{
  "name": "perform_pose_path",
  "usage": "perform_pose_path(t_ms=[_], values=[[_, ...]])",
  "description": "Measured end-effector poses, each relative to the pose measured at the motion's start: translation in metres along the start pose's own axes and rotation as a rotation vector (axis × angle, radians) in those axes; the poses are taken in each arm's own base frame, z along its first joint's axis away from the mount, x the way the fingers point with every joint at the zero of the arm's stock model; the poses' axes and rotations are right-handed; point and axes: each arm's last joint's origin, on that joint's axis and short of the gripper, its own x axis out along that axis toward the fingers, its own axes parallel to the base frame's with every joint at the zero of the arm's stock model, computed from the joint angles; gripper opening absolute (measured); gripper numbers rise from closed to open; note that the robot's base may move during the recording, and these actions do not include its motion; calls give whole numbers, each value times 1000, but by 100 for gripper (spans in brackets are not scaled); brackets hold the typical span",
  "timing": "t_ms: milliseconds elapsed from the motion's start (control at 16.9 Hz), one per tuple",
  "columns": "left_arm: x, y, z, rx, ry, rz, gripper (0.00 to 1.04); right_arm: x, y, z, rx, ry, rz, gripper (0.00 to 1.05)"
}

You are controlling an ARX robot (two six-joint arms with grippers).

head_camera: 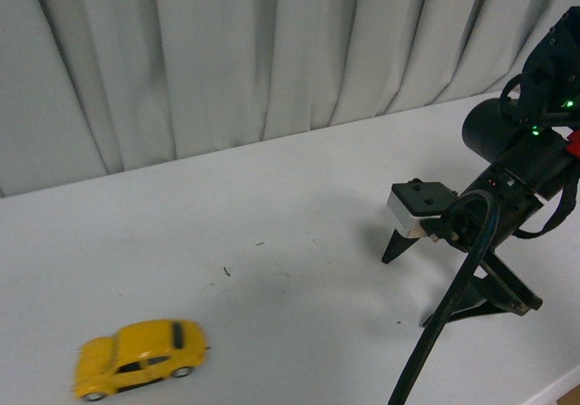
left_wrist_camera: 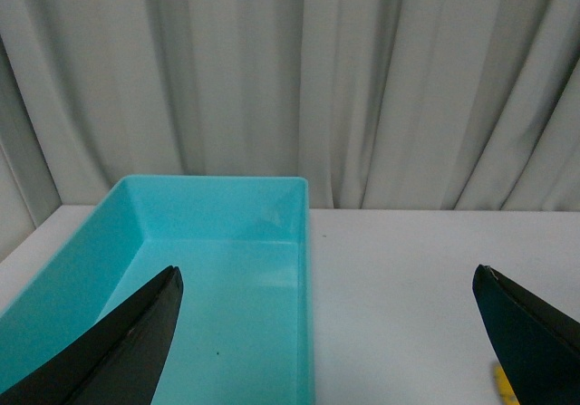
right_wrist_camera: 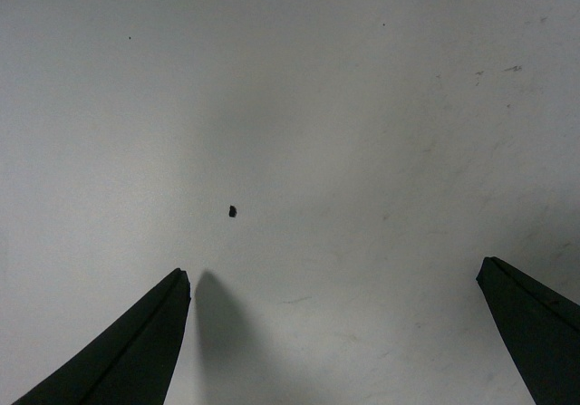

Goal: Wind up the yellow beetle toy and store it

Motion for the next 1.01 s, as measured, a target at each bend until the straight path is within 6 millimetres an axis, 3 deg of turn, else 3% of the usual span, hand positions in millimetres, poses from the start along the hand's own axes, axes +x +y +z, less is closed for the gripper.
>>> perform_pose_path(t_ms=[237, 356, 652, 771, 889, 949, 1008], values=[[0, 0, 0, 0, 0, 0, 98, -1, 5, 10, -14, 5, 9, 98], [0, 0, 0, 0, 0, 0, 98, -14, 9, 29, -60, -32, -26, 98], [0, 0, 0, 0, 0, 0, 98, -93, 30, 108, -259, -170, -216, 98], [0, 0, 0, 0, 0, 0, 98, -119, 52, 134, -319, -215, -264, 98], [0, 0, 0, 0, 0, 0, 98, -139, 95, 163, -380, -253, -314, 97], [0, 0, 0, 0, 0, 0, 98, -128, 108, 169, -440, -42, -611, 87], [0, 0, 0, 0, 1, 1, 98, -112, 134, 170, -306, -22, -843, 76]])
